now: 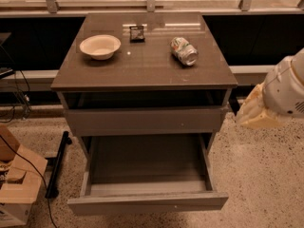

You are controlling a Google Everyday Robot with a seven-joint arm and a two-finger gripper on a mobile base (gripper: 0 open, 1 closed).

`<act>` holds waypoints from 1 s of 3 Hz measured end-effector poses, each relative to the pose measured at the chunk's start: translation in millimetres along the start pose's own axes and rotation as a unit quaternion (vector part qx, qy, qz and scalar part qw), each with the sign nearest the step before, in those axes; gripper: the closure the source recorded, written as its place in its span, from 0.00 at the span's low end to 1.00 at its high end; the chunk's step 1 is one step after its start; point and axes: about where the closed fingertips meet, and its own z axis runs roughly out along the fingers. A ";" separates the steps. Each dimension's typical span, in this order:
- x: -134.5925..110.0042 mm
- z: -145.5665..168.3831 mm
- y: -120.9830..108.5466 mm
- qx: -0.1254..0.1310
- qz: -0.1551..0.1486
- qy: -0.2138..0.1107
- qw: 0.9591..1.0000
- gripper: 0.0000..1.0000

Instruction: Close middle drawer

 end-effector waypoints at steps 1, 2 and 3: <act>21.5 53.3 9.9 -0.054 0.035 -0.025 0.998 1.00; 21.6 53.9 9.9 -0.055 0.035 -0.025 0.998 1.00; 18.6 88.6 18.9 -0.078 0.040 -0.018 0.996 1.00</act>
Offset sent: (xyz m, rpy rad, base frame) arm -0.0008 -0.0036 -0.0473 0.0651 0.0894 -0.0212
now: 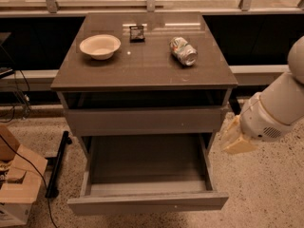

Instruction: Close middle drawer

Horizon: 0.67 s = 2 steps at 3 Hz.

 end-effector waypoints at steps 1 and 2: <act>6.6 47.6 7.6 -0.021 0.015 -0.005 1.000 1.00; 18.1 101.8 20.8 -0.021 0.041 -0.028 0.999 1.00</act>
Offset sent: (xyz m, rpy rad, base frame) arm -0.0184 0.0273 -0.1459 0.1057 0.0478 -0.1213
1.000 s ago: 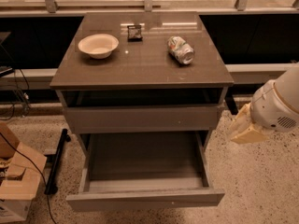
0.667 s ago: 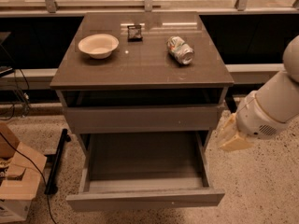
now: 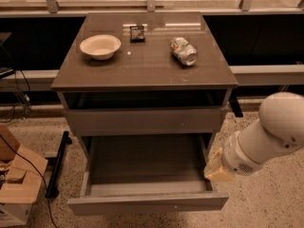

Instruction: Close middle drawer

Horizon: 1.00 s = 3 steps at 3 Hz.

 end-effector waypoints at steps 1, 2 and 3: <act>8.3 35.0 5.9 0.000 0.010 -0.019 1.000 1.00; 27.6 78.4 17.1 -0.016 0.040 -0.046 0.998 1.00; 29.7 84.9 15.7 -0.016 0.043 -0.043 0.998 1.00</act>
Offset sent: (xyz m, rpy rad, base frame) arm -0.0342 0.0150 -0.1431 0.1872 0.0859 -0.1279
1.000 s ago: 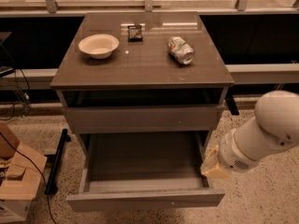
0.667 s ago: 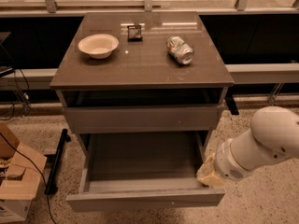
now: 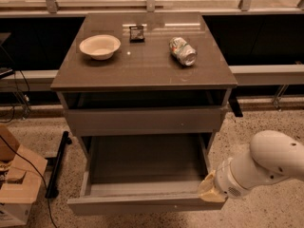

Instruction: Close middle drawer

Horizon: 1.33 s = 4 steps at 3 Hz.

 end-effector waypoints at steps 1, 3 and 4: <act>5.2 13.2 -1.3 0.005 0.004 0.029 1.000 1.00; 36.7 77.5 -13.0 -0.007 0.020 0.017 1.000 1.00; 62.4 120.7 -24.2 -0.021 0.060 -0.018 0.998 1.00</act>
Offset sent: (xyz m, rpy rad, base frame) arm 0.0060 0.0054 -0.1007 -0.0337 0.0367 -0.0272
